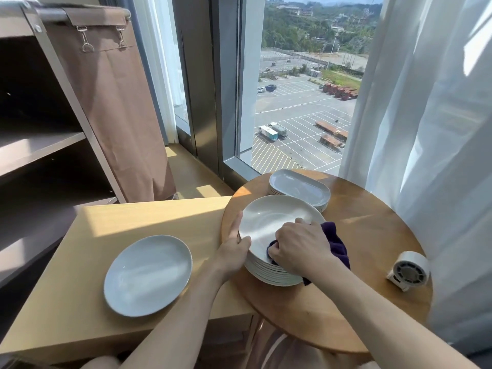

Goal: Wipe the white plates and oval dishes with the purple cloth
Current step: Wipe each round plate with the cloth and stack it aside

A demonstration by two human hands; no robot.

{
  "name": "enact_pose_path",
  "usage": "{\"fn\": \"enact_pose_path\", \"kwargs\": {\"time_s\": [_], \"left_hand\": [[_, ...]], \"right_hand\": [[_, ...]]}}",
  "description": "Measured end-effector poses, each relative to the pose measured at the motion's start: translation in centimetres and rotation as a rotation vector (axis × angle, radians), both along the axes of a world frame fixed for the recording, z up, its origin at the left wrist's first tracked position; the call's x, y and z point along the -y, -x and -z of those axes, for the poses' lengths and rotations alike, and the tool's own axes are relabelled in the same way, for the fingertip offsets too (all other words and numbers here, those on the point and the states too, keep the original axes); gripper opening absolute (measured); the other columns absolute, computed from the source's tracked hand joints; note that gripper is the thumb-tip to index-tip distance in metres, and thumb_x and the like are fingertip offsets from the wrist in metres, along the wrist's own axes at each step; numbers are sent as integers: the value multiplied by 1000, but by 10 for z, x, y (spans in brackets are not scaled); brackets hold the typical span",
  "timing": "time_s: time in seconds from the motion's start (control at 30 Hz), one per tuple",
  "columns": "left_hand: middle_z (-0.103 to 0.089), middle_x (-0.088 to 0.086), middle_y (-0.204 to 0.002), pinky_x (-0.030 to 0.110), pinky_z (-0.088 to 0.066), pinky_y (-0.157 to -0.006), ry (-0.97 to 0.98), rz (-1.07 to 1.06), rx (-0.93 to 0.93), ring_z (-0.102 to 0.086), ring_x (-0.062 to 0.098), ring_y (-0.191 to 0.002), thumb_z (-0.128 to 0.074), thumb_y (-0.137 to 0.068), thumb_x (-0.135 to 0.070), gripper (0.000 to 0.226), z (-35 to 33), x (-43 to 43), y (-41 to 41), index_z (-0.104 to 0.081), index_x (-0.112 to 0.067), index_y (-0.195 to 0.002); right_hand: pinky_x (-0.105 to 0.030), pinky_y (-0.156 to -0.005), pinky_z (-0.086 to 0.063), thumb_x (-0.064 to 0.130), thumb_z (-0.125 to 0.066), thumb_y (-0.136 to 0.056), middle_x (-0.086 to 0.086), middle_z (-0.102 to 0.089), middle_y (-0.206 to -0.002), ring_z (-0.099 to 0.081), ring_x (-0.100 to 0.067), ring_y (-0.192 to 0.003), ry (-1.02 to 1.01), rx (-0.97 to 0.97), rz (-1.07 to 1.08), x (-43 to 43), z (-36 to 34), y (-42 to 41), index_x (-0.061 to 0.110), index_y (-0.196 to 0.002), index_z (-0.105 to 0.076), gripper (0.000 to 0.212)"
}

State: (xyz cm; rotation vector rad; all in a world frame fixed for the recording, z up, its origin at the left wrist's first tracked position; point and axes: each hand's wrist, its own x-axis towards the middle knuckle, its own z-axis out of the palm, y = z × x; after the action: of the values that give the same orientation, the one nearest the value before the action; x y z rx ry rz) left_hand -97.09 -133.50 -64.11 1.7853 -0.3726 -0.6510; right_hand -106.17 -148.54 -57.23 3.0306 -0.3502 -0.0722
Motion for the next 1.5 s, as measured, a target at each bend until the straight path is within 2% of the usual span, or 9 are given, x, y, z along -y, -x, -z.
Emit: {"fn": "enact_pose_path", "kwargs": {"time_s": [0.1, 0.23, 0.4, 0.6, 0.77, 0.97, 1.13, 1.3, 1.5], "left_hand": [[-51, -20, -131, 34, -41, -106, 12, -7, -16, -51, 8, -118, -44, -84, -42, 79, 1, 1, 1, -13, -56, -156], [-50, -22, -129, 27, -37, -98, 27, -18, -16, -49, -3, -114, -43, -88, -37, 77, 4, 2, 0, -13, -52, -158], [-42, -12, -143, 27, -32, -103, -6, -18, 2, -43, 13, -126, -39, -105, -27, 66, 8, 5, -5, -7, -49, -159], [-50, 0, -149, 50, -38, -117, 28, -28, -26, -50, 27, -134, -41, -108, -31, 64, 8, 5, -5, -8, -50, -159], [-44, 0, -156, 49, -35, -119, 33, -21, -28, -45, 25, -140, -40, -108, -28, 64, 7, 6, -4, -8, -47, -160], [-38, 1, -161, 46, -30, -122, 11, -4, 18, -40, 23, -144, -39, -109, -30, 63, 5, 4, -5, -7, -43, -161], [-38, -9, -154, 26, -28, -113, -29, -24, 104, -38, 9, -134, -41, -108, -33, 61, 2, 2, 0, -12, -42, -161], [-44, -8, -150, 37, -35, -118, -31, -30, 94, -45, 17, -133, -43, -106, -27, 64, -3, 1, 1, -15, -41, -161], [-46, -13, -140, 26, -37, -101, -46, -52, 73, -48, 12, -123, -44, -104, -27, 65, -3, 2, -1, -16, -43, -160]], "right_hand": [[-40, -76, -27, 38, -43, -91, 7, -49, -78, -51, -23, -96, 89, 43, 140, 29, 2, 0, 24, -68, -48, 28], [-45, -84, -36, 40, -42, -96, 3, -62, -102, -52, -26, -108, 146, 91, 211, 53, 6, -18, 23, -93, -67, 30], [-47, -88, -37, 38, -39, -99, -4, -61, -111, -54, -31, -102, 225, 115, 132, 52, 16, -48, 17, -105, -67, 36], [-44, -81, -37, 30, -38, -101, -16, -61, -116, -59, -36, -98, 168, 182, 60, 33, 36, -63, 8, -116, -61, 36], [-45, -94, -40, 47, -38, -96, -9, -61, -127, -58, -36, -111, 44, 130, 23, 22, 30, -55, 20, -125, -61, 45], [-45, -91, -39, 51, -45, -92, -3, -57, -124, -52, -30, -111, -129, 22, -102, 2, 14, -40, 28, -126, -59, 43], [-43, -93, -43, 51, -50, -94, -6, -53, -114, -50, -29, -109, -226, -102, -123, -4, -2, -18, 25, -119, -61, 37], [-47, -94, -39, 52, -51, -88, 1, -44, -105, -49, -28, -106, -189, -159, -50, 9, -13, -3, 33, -116, -58, 34], [-46, -96, -41, 41, -53, -86, 0, -51, -114, -52, -29, -109, -138, -86, 63, 17, -7, 1, 32, -118, -56, 33]]}}
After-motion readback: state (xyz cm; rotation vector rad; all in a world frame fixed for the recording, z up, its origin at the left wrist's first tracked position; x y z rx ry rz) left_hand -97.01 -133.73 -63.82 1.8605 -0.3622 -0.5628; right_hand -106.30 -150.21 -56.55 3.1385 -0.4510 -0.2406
